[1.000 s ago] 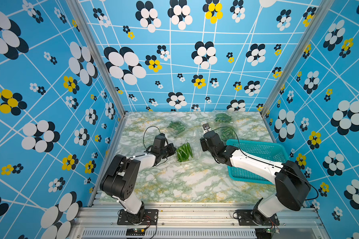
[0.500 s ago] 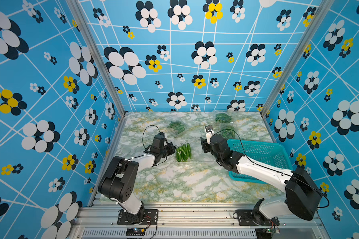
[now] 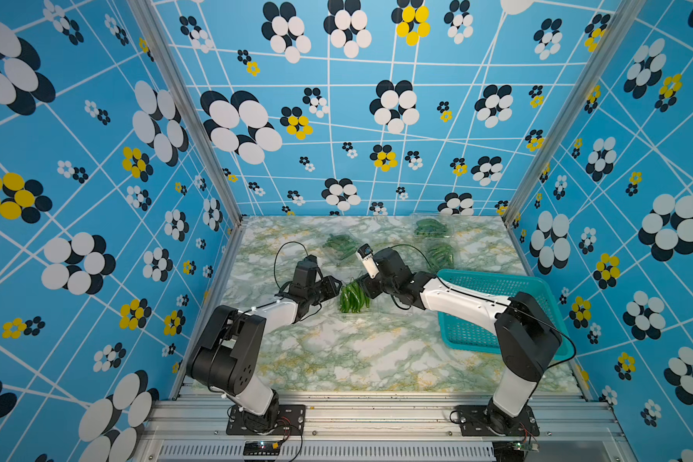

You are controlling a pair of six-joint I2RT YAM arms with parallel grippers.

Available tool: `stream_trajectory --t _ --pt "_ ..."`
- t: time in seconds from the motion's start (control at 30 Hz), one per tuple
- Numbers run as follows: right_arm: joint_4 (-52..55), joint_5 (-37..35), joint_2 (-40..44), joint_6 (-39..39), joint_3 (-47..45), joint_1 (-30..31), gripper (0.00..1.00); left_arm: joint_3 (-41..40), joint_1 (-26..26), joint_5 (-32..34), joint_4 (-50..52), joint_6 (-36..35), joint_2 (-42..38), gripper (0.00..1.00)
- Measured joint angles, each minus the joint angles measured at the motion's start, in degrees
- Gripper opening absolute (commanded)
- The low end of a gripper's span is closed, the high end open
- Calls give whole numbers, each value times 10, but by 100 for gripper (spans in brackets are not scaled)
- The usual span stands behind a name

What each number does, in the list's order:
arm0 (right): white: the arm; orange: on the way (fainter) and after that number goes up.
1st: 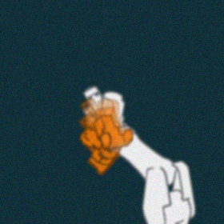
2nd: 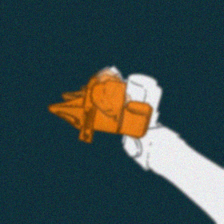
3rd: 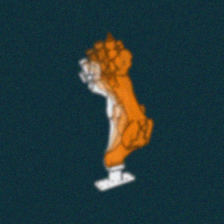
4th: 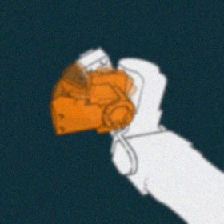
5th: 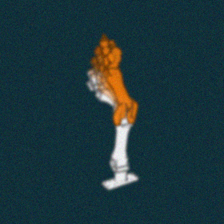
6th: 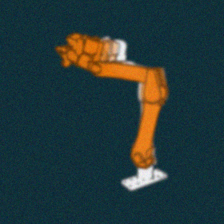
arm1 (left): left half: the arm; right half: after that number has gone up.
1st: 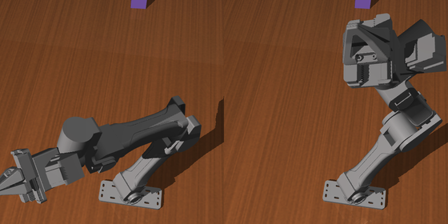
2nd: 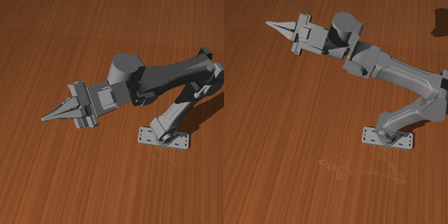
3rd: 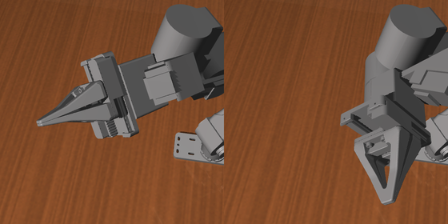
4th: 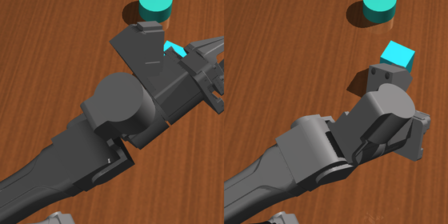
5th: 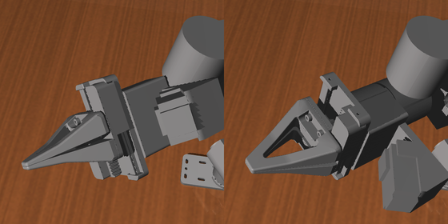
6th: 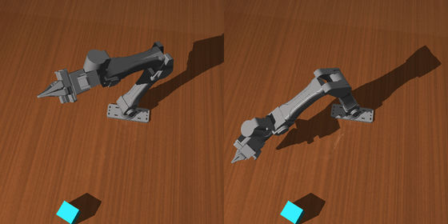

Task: Take small green peppers out of containers
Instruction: Pick up the green pepper from the packing box.

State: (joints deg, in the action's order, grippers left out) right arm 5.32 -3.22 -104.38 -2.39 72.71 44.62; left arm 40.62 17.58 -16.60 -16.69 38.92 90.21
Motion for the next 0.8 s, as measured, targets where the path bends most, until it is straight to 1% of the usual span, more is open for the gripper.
stream_trajectory --t 0.17,0.47,0.7,0.8 --pt "35 19 -36 -1 25 3 57 -17 0 26 0 -7 -40 39" --pt "50 37 -73 -2 50 7 55 -74 0 89 -6 -24 -127 41" --pt "55 40 -102 -2 68 13 51 -76 0 101 -16 -30 -135 41" --pt "59 40 -109 -2 74 15 47 -76 1 101 -17 -31 -135 41"
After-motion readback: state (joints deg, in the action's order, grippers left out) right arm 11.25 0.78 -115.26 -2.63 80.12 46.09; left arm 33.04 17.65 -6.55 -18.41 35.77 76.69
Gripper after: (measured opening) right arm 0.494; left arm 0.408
